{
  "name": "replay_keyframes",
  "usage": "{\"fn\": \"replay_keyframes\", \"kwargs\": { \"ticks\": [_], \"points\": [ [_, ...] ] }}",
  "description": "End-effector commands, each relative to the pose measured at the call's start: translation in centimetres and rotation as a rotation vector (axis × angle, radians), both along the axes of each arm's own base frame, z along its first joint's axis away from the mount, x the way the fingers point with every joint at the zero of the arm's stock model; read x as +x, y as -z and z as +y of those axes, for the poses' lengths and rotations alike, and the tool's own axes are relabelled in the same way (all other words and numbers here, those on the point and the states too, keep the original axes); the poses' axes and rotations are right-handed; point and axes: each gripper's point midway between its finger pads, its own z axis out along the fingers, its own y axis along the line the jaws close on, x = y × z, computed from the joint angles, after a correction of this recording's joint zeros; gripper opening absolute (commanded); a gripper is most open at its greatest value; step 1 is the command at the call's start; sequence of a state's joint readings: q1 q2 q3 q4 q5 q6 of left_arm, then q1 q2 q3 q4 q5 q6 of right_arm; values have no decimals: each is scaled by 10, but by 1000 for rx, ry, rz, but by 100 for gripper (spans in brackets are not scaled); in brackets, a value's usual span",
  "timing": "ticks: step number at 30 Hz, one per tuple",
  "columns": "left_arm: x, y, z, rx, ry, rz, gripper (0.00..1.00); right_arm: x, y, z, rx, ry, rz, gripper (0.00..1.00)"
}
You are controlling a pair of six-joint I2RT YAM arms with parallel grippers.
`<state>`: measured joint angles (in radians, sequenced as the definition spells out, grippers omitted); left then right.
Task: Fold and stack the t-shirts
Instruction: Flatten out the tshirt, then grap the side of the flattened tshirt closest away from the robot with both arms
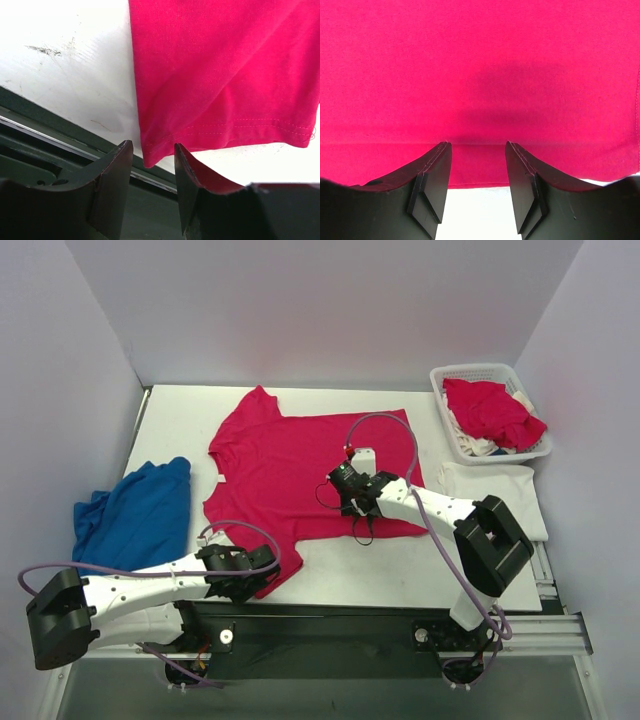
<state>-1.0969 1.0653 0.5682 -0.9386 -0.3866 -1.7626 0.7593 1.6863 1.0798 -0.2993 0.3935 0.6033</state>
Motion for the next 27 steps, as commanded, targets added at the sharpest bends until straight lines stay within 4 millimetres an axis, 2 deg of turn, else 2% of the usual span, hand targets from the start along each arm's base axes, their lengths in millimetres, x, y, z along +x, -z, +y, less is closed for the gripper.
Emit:
{"fn": "replay_keyframes", "kwargs": {
  "ticks": [1,8,19,21,22,24,26,27],
  "points": [
    [-2,1,-2,-14,-46,12,49,-2,-11,-7,12,27,-13,47],
    [0,6,-5,-26,-42,6,49,-2,-8,-7,12,32,-6,46],
    [-3,12,-8,-13,-9,30,39,-2,-10,-14,19,61,-15,43],
    [-3,12,-9,-9,2,32,33,-3,-10,-16,18,67,-15,43],
    [-3,12,-8,-6,1,34,23,-2,-10,-18,19,72,-17,43],
    [-3,11,-8,-5,3,33,14,-2,-10,-20,19,75,-17,42],
    [-2,9,-6,-3,2,23,0,-2,-11,-24,16,83,-24,42],
    [0,7,-5,0,-3,11,0,-3,-10,-26,10,86,-22,42]
  ]
}}
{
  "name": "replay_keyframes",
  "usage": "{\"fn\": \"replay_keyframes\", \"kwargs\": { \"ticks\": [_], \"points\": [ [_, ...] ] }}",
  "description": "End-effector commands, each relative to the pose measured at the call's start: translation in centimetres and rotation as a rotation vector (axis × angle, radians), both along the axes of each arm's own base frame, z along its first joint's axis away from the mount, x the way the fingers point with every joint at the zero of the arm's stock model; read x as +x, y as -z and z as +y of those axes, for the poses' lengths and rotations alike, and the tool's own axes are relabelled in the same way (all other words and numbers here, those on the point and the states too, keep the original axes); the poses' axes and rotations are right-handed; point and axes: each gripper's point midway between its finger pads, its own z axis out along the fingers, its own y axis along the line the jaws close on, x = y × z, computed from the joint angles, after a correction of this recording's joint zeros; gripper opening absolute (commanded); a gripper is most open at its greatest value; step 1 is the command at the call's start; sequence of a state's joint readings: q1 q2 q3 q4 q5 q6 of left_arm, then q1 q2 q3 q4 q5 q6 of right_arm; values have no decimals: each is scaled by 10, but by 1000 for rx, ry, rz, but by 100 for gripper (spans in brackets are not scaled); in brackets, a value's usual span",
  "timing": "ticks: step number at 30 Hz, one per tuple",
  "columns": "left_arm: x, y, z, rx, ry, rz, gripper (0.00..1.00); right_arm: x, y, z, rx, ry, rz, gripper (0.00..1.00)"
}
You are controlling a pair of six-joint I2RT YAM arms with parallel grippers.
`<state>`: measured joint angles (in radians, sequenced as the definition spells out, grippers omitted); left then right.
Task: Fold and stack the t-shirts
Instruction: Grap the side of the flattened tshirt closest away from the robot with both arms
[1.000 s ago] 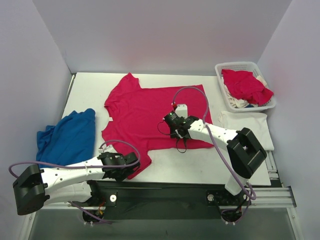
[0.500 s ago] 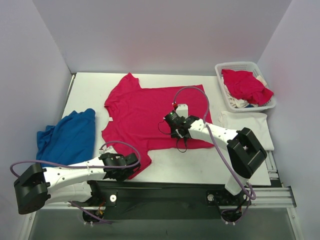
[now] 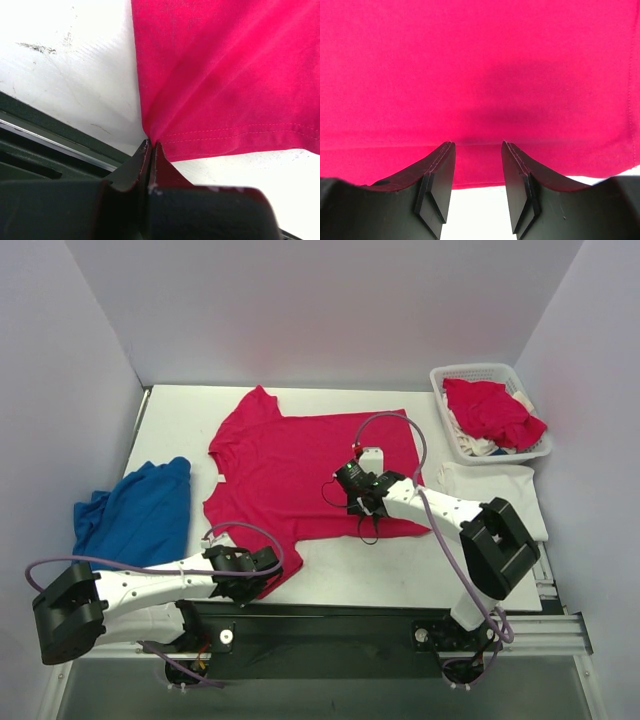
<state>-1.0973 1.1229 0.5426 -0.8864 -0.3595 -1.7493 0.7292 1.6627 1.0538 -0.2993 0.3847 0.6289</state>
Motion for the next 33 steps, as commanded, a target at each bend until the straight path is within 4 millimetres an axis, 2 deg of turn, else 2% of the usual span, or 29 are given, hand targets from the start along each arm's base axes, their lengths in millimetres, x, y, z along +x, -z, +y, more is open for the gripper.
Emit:
{"fn": "replay_keyframes", "kwargs": {
  "ticks": [1,4,8,14,22,29,33],
  "points": [
    [6,-12,-2,-21,-20,-38,0,-4,-13,-16,-5,45,-33,42],
    [8,-20,10,23,-38,-62,0,-7,-16,-31,-23,81,-51,43],
    [18,-35,27,80,-79,-137,0,-15,-12,-65,-44,170,-50,45],
    [31,-55,40,141,-94,-218,0,-37,6,-103,-68,277,-8,48],
    [37,-63,49,205,-93,-250,0,-38,7,-145,-77,423,-14,48],
    [37,-63,56,215,-96,-264,0,-51,18,-171,-73,508,28,46],
    [38,-63,55,209,-89,-272,0,-57,22,-170,-45,514,48,45]
  ]
}}
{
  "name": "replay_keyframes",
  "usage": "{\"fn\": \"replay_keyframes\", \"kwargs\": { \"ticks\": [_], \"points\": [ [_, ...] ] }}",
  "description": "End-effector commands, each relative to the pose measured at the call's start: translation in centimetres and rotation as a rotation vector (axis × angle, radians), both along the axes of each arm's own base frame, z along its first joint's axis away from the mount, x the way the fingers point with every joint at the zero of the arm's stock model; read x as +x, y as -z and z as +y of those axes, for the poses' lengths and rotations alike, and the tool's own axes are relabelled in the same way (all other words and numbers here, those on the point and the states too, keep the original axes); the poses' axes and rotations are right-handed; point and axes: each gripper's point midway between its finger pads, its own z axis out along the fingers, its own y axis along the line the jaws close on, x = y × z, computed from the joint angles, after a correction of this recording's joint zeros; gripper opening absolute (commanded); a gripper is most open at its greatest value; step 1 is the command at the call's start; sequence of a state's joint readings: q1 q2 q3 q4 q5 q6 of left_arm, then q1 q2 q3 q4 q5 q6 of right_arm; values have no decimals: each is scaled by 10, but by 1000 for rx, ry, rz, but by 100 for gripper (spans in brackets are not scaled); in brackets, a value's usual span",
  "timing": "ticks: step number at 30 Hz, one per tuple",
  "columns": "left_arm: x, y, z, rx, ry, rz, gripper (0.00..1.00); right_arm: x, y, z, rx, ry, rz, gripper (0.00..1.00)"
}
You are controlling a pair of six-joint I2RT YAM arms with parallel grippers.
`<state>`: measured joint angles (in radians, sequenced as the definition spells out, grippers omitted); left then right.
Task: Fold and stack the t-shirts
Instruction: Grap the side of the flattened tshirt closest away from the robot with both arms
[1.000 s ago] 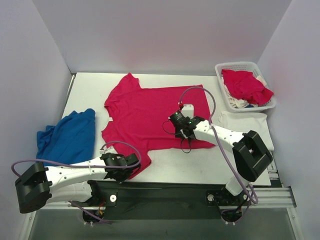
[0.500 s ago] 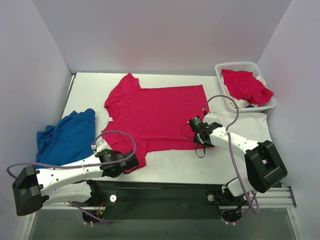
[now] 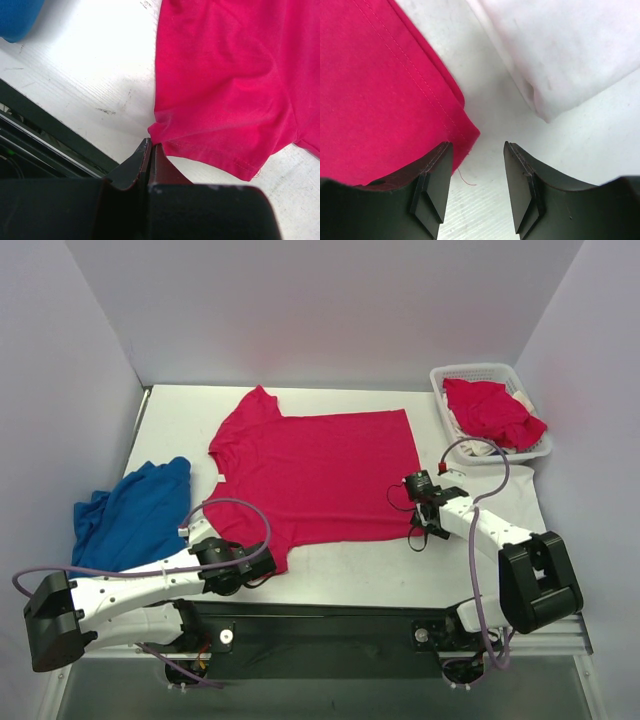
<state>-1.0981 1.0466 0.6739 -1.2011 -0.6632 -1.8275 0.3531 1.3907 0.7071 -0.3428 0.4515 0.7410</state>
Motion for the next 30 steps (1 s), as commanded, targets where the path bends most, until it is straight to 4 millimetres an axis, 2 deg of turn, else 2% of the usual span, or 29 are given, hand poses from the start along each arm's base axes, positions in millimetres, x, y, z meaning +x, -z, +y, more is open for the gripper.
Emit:
{"fn": "replay_keyframes", "kwargs": {
  "ticks": [1,7,12,15,18,21,22,26,30],
  "points": [
    [5,-9,3,12,-3,-38,0,-11,0,-1,15,26,14,45],
    [8,-14,2,24,2,-44,0,-9,10,8,52,18,55,44],
    [8,-17,4,19,0,-55,0,1,14,11,49,15,63,43],
    [9,-21,5,13,-1,-67,0,4,18,13,47,9,81,39],
    [9,-24,8,19,-4,-71,0,2,24,14,52,9,99,30],
    [10,-27,10,23,-8,-80,0,-2,25,13,52,11,101,15],
    [10,-28,10,25,-8,-83,0,-3,24,13,53,12,100,2],
    [13,-38,12,30,-9,-108,0,-7,17,13,73,16,76,0],
    [18,-54,17,47,-15,-146,0,-13,0,15,107,13,30,0]
  ]
}}
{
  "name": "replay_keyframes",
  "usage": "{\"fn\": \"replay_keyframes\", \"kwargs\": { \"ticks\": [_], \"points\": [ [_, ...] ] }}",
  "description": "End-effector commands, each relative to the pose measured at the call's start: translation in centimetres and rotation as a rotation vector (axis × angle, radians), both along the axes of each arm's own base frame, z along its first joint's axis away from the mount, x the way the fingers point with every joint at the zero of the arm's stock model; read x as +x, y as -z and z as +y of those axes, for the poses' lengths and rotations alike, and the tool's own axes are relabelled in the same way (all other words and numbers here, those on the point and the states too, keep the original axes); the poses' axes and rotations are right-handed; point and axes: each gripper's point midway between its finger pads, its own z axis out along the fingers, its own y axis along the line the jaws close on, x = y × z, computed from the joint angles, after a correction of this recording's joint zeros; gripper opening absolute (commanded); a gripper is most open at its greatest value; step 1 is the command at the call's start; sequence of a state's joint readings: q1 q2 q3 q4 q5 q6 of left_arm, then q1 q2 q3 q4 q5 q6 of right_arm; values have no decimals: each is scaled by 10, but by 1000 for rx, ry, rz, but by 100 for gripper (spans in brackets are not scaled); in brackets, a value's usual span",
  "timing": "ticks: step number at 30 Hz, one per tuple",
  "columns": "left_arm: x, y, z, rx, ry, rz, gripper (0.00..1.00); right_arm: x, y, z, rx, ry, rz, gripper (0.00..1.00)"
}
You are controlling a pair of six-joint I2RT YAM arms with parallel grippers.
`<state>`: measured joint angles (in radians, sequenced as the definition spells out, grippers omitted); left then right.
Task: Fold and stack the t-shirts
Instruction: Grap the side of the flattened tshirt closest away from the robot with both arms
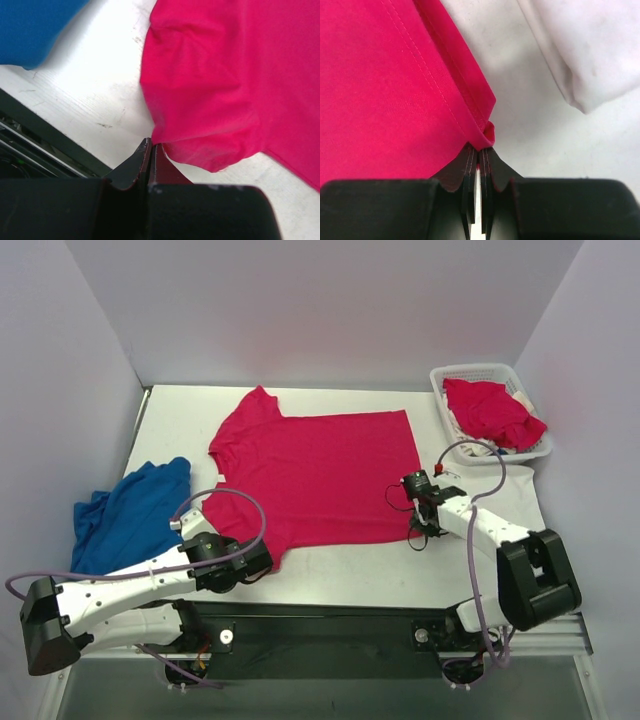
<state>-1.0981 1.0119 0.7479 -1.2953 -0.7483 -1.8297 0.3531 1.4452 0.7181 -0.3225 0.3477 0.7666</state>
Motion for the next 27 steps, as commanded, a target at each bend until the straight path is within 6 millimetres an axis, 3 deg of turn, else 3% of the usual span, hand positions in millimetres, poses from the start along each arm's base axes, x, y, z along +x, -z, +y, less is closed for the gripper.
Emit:
{"fn": "replay_keyframes", "kwargs": {
  "ticks": [1,14,27],
  "points": [
    [10,-31,9,18,-20,-85,0,-15,-17,-3,15,20,-23,0],
    [12,-73,38,33,-57,-193,0,-36,-62,-1,26,-6,-137,0],
    [46,-124,44,118,-101,-344,0,-30,-66,-3,-1,11,-139,0]
  ]
}}
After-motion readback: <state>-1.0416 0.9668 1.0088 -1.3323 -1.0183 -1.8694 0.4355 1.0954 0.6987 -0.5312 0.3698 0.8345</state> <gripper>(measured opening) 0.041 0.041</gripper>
